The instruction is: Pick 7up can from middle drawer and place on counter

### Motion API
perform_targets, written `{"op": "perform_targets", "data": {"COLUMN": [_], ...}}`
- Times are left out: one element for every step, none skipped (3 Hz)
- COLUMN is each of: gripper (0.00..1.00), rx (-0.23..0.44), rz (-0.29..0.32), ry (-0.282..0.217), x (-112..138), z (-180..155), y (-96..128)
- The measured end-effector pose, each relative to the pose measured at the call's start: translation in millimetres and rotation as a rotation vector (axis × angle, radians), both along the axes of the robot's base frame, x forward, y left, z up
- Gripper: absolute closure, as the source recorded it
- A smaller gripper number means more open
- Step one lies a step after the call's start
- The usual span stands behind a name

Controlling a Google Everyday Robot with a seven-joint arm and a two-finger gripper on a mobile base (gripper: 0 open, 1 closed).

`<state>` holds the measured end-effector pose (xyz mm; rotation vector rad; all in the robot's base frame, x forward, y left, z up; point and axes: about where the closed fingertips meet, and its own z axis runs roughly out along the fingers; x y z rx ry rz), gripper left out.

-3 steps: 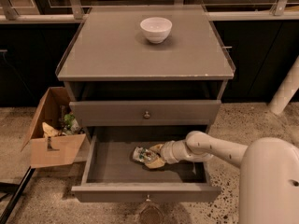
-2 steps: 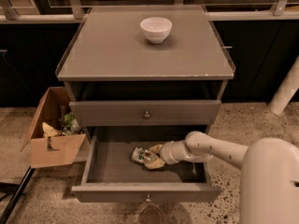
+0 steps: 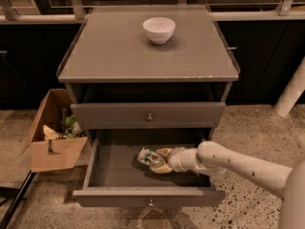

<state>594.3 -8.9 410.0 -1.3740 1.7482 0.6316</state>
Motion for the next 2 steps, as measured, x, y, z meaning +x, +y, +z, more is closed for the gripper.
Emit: {"op": "perform_targets", "data": {"gripper": [1.00, 1.00], "rx": [0.003, 0.003], "rz": [-0.066, -0.070], "ry": [-0.042, -0.066], "x": [-18, -29], "z": [31, 74], "y": [-14, -20]}}
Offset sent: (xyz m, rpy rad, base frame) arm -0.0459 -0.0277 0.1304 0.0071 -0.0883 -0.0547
